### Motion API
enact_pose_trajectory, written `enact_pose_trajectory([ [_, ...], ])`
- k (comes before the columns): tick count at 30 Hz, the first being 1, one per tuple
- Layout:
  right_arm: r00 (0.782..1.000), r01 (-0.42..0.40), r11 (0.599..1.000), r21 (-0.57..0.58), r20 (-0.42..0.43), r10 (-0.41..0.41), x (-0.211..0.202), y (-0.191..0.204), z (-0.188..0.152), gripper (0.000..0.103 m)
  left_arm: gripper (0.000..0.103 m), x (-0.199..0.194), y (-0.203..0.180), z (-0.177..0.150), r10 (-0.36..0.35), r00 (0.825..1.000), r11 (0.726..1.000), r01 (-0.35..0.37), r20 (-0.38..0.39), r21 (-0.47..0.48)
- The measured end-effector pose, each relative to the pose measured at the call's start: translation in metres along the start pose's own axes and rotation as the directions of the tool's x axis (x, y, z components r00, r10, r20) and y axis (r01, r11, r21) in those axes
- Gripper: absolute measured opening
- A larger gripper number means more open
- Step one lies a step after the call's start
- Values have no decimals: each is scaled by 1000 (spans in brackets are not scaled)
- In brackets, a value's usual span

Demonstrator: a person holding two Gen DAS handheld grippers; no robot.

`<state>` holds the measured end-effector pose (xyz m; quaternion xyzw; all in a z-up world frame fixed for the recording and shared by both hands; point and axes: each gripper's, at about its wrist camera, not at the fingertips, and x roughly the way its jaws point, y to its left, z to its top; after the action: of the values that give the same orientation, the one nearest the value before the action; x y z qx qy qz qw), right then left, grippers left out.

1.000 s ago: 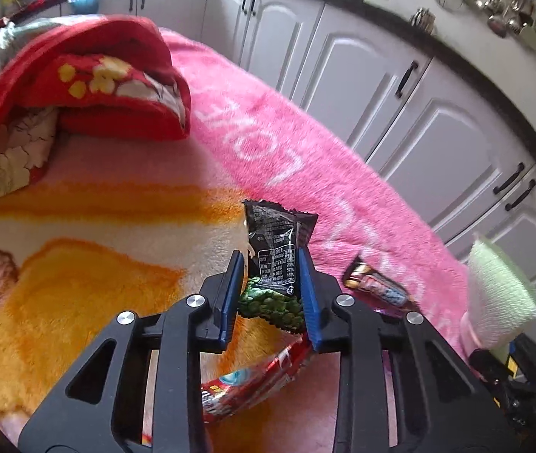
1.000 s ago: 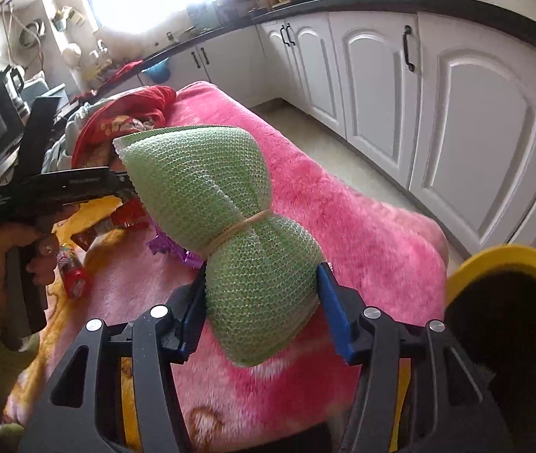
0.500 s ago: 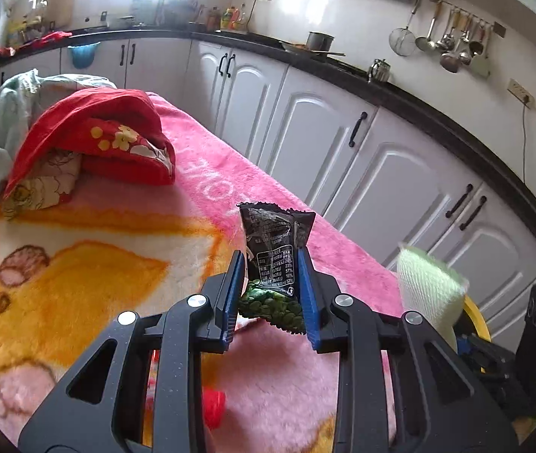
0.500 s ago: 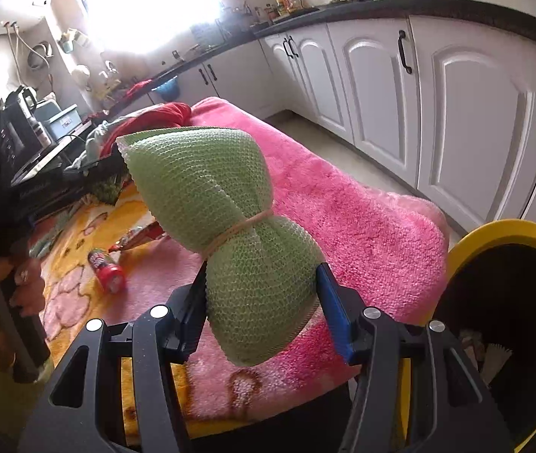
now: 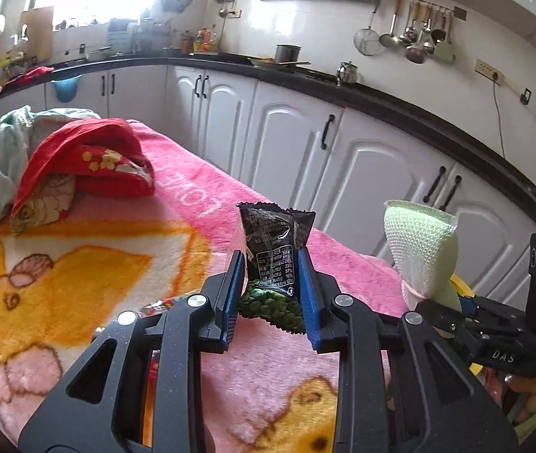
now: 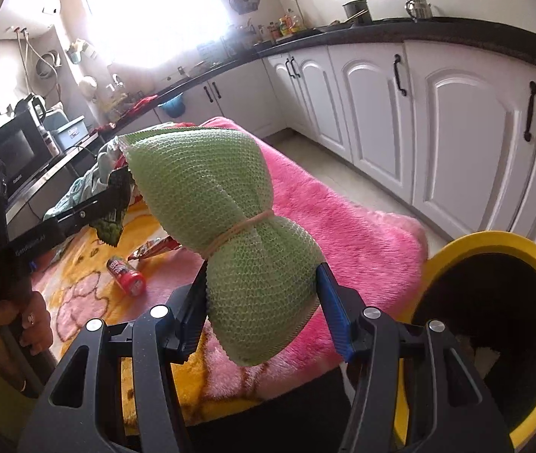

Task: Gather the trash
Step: 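Carry the mesh bundle and black packet over the yellow bin and open both tools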

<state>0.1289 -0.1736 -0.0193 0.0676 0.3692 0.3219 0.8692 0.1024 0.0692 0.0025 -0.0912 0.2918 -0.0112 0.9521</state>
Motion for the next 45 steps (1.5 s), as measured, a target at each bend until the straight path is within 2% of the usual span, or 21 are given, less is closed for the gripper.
enact_pose_trajectory([
  [11,996,62,997,35,60,-64,-37,-25,1,52,21,-10,-36,-3,-61,998,997,60,23,47],
  [28,977,164,981,107,119,-176,-81,-72,-11,52,21,-6,-91,-18,-160,987,980,159,5,120],
  [45,954,245,952,184,131,-271,-108,-115,-29,52,21,9,-155,-34,-256,966,943,259,-39,210],
])
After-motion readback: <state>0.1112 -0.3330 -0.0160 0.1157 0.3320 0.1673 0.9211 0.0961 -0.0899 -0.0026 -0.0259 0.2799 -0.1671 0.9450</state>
